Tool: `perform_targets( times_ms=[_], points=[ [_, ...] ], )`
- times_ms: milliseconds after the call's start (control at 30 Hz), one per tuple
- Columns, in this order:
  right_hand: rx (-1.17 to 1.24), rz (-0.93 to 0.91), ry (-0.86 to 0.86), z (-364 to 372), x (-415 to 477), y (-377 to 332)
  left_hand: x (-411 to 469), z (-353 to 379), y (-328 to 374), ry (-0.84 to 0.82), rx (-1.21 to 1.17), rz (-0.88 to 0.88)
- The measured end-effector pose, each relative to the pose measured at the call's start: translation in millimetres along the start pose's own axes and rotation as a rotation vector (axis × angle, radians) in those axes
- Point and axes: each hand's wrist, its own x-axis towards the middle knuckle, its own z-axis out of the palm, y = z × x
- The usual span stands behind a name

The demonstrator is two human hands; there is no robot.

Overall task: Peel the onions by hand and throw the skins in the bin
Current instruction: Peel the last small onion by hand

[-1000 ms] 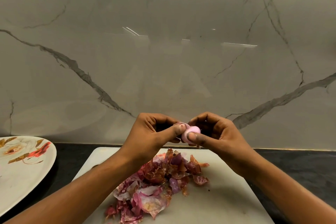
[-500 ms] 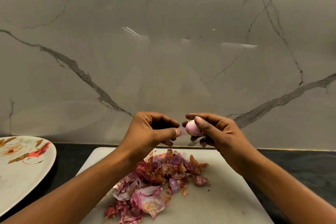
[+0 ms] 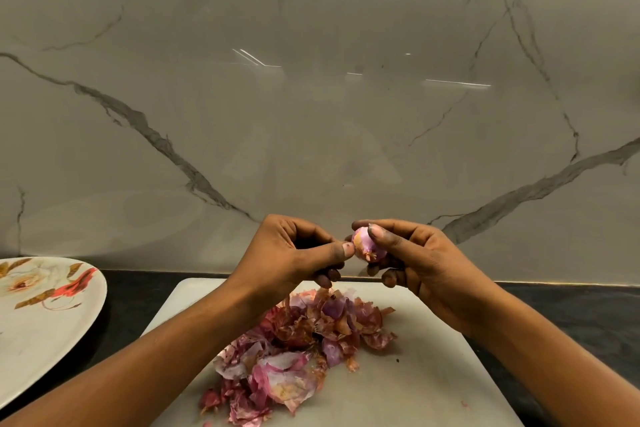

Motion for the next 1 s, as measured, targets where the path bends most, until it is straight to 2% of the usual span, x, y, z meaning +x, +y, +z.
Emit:
perform_targets(
  times_ms=[133, 300, 633, 1000],
  points=[
    [0.016, -0.007, -0.04, -1.4, 0.6, 1.8, 0.0, -0.5, 2.1, -0.043, -0.063, -0.059],
    [0.027, -0.025, -0.045, -2.4, 0.8, 0.4, -1.0, -0.9, 4.1, -0.021, -0.069, -0.071],
    [-0.117, -0.09, -0.016, -2.0, 1.3, 5.4, -0.5, -0.3, 1.2, 0.018, -0.01, -0.085],
    [-0.044, -0.11, 0.003, -4.4, 3.5, 6.6, -0.4, 0.4, 2.6, -0.015, -0.047, -0.072]
  ],
)
